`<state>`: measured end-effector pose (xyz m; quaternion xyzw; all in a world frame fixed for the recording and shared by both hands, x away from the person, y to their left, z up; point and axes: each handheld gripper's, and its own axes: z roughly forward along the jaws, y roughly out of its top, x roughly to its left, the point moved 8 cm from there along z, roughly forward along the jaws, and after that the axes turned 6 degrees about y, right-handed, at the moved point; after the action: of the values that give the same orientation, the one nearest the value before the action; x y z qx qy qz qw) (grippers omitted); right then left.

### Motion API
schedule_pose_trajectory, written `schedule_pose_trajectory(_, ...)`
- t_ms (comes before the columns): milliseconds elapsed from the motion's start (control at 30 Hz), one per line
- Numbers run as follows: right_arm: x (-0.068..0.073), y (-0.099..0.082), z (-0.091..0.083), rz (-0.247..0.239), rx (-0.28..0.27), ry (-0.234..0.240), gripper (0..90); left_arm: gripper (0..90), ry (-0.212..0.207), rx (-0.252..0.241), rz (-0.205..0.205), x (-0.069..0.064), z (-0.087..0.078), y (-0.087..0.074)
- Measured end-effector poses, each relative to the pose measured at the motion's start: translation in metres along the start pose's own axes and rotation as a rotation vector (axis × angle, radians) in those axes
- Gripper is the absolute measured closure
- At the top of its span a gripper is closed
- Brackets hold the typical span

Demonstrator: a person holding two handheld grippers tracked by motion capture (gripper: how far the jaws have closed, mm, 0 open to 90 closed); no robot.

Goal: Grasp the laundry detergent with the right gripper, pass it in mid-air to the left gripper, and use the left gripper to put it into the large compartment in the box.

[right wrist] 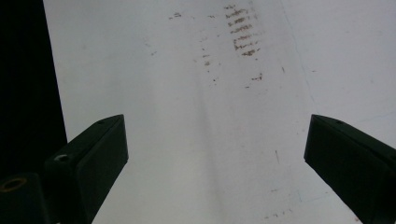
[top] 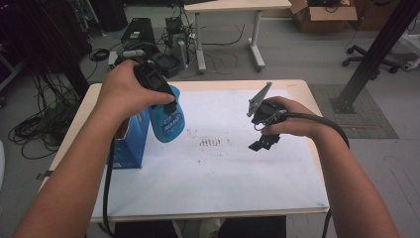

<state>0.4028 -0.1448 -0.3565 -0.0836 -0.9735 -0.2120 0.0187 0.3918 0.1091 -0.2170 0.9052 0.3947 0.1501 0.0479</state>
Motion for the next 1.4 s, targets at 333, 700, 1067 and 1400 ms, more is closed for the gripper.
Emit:
schedule_pose_trajectory(333,-0.005,-0.001,-0.001,0.015,0.029,0.019,6.9,38.2,0.02,0.025,-0.158,0.034,-0.026,-0.001)
schedule_pose_trajectory(700,-0.011,0.001,0.004,0.012,0.062,0.026,7.3,38.2,0.015,0.035,-0.344,0.066,-0.055,-0.004)
schedule_pose_trajectory(1067,-0.013,0.006,0.011,0.005,0.088,0.042,7.3,38.2,0.042,0.067,-0.537,0.104,-0.081,-0.02)
schedule_pose_trajectory(1400,-0.012,0.011,0.016,0.007,0.094,0.057,7.4,38.1,0.109,0.097,-0.632,0.125,-0.091,-0.036)
